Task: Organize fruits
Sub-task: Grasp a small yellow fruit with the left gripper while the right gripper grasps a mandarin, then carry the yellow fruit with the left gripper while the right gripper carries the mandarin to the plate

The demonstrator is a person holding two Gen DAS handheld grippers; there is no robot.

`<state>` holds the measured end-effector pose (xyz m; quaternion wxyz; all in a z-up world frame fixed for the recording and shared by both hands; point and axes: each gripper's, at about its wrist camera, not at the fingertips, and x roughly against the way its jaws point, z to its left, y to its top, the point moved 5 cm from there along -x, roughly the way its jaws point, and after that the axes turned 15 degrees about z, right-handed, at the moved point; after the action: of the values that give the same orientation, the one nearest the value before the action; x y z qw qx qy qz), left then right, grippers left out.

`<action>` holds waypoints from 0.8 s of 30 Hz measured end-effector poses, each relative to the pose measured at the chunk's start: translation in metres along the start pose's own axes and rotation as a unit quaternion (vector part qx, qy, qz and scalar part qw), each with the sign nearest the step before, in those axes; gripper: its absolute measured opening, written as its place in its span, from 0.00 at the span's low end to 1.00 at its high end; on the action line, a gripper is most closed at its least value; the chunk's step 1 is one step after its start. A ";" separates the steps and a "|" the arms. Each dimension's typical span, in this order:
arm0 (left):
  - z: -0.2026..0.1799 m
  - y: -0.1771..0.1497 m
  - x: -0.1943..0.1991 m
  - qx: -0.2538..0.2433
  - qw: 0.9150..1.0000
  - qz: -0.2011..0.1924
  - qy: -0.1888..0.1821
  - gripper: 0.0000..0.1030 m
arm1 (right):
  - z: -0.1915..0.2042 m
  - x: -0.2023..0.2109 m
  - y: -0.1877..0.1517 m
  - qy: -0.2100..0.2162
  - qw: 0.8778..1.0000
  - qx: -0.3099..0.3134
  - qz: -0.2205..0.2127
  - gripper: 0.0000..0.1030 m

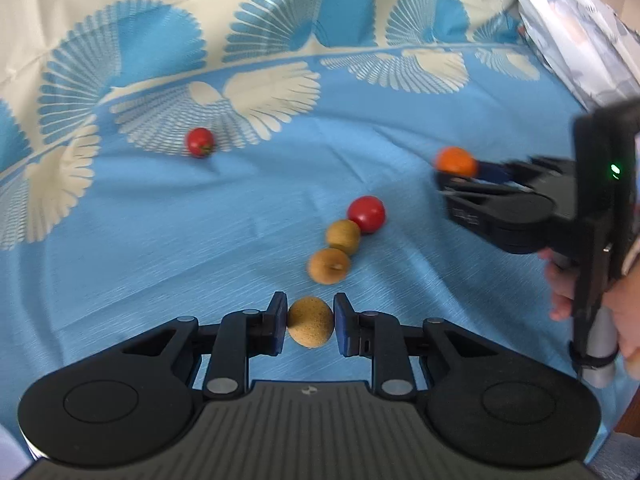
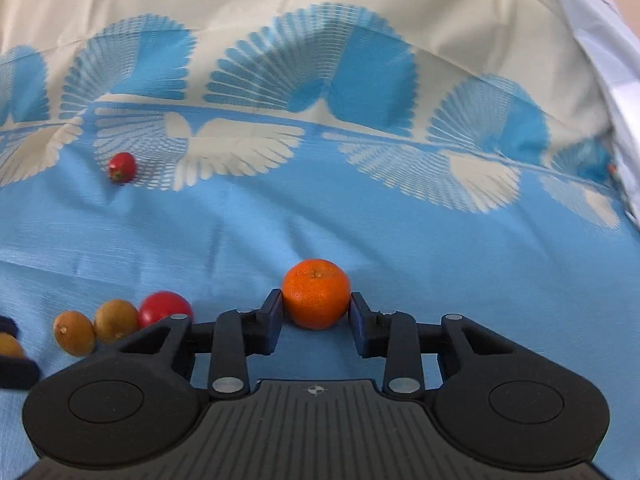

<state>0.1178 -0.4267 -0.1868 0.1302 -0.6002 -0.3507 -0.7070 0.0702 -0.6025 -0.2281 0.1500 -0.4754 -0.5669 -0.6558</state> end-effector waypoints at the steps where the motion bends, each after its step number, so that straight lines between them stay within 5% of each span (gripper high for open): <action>1: 0.005 -0.005 0.009 0.008 1.000 0.001 0.003 0.26 | -0.006 0.007 -0.004 -0.015 1.000 -0.014 0.007 0.35; 4: 0.021 -0.023 0.037 0.032 0.999 0.005 0.012 0.26 | -0.028 0.038 -0.022 -0.018 0.997 -0.076 0.019 0.35; 10: 0.042 -0.076 0.105 0.072 0.997 0.017 0.026 0.26 | -0.022 0.133 -0.053 0.051 0.989 -0.139 0.004 0.35; 16: 0.066 -0.139 0.166 0.096 0.994 0.018 0.050 0.26 | 0.034 0.210 -0.081 0.144 0.977 -0.158 0.027 0.35; 24: 0.096 -0.223 0.221 0.147 0.987 0.016 0.061 0.26 | 0.114 0.296 -0.116 0.209 0.972 -0.103 0.030 0.35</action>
<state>0.0015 -0.1514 -0.0514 0.2495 -0.5353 -0.4330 -0.6810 -0.1121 -0.3637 -0.0738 0.2349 -0.3572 -0.4384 -0.7906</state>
